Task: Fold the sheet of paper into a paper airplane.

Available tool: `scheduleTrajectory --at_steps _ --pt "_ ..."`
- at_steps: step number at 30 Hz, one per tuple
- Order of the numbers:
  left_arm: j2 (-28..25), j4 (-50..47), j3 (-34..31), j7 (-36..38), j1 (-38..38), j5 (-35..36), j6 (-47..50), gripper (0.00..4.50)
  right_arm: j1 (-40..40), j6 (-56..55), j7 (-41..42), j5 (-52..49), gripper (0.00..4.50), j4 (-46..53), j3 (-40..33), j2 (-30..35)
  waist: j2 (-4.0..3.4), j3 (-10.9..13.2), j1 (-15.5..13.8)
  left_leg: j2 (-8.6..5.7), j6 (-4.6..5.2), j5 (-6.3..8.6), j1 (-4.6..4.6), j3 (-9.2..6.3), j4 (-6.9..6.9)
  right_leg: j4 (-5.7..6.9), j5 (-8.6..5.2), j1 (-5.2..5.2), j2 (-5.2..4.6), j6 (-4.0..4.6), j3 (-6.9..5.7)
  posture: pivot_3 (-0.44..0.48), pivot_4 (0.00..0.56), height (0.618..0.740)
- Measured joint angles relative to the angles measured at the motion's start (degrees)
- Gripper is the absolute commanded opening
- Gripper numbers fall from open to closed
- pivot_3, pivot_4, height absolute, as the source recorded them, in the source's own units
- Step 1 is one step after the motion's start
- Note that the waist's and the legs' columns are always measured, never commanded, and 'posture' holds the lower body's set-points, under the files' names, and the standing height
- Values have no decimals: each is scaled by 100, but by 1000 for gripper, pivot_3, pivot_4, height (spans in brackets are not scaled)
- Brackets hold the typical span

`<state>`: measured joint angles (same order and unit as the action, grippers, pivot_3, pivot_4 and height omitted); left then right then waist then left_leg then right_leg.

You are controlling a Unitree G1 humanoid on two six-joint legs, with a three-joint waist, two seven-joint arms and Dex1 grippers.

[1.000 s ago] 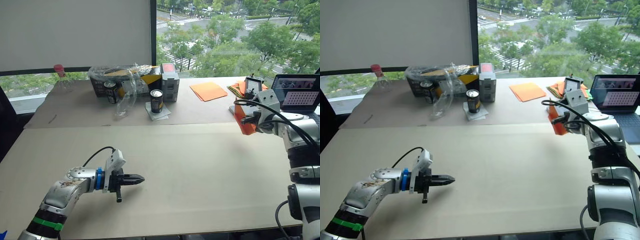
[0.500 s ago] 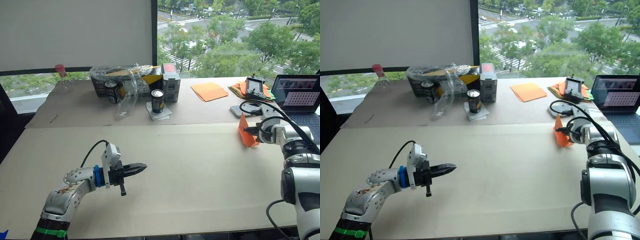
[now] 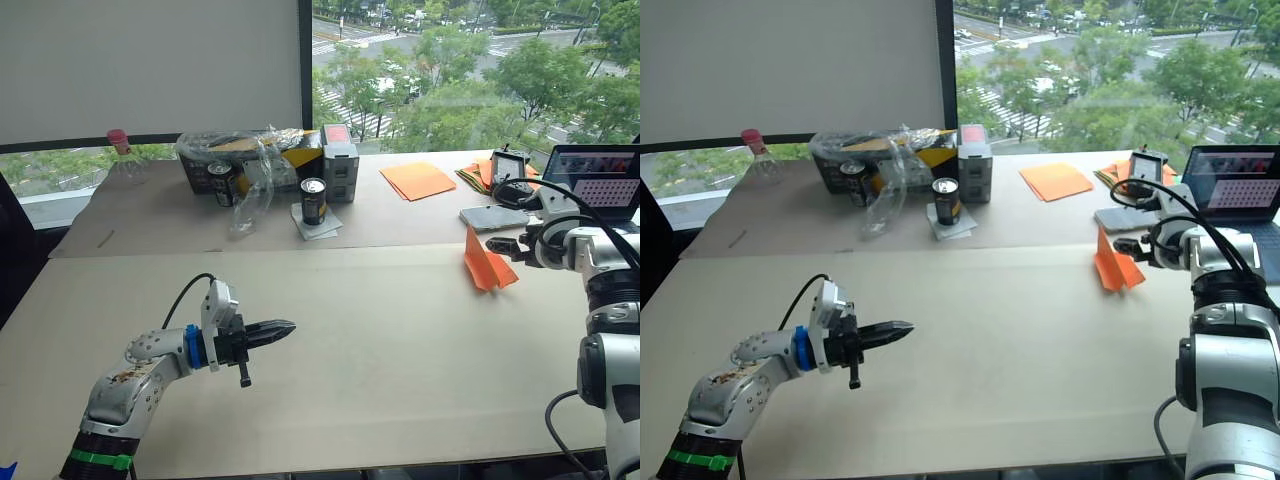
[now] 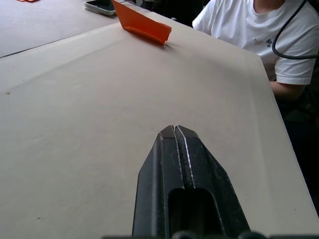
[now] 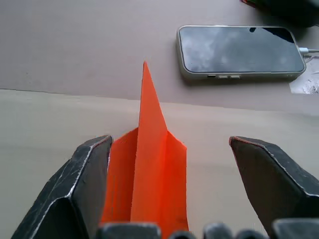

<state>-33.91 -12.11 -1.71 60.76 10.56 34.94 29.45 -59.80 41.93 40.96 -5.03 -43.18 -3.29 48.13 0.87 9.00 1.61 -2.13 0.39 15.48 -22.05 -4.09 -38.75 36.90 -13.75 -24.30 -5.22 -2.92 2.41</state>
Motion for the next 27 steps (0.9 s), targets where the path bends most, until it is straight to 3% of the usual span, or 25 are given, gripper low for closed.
scheduleTrajectory --at_steps 3,8,12,16,21,27 --pt "-110 15 3 -26 104 103 305 0 568 426 411 -432 4484 1441 -212 173 0 0 -16 3 1 1 0 -7 0 2 0 2 3 0 -4 0 150 740" --pt "-193 32 -32 -276 241 -56 318 0 2195 705 987 -1265 4484 3800 -562 204 0 0 -69 2 2 1 0 -7 -9 8 0 2 -4 -1 0 0 150 740" --pt "-282 57 -143 -616 183 -409 104 0 3880 688 1265 -2057 4484 5701 -1114 -65 1 0 -110 3 2 1 -1 -12 -8 8 0 4 -5 -1 -3 0 150 740" --pt "-329 63 -255 -749 -188 -748 -379 0 5383 517 1135 -2321 4484 6855 -1356 -488 1 0 -121 2 2 1 4 -10 -9 7 1 8 -9 -2 2 0 150 740" --pt "-305 -6 -395 -880 -605 -787 -528 0 6591 -854 1042 -2057 4484 7282 -1295 -1145 0 0 -90 1 1 1 21 -6 -10 11 3 19 -8 -5 5 0 150 740" --pt "-29 -377 -359 -1133 -1170 -788 -561 0 6778 -1703 874 -1667 4484 7040 -946 -1281 2 1 -80 7 1 1 37 -5 -7 12 3 28 0 -5 5 0 150 740"
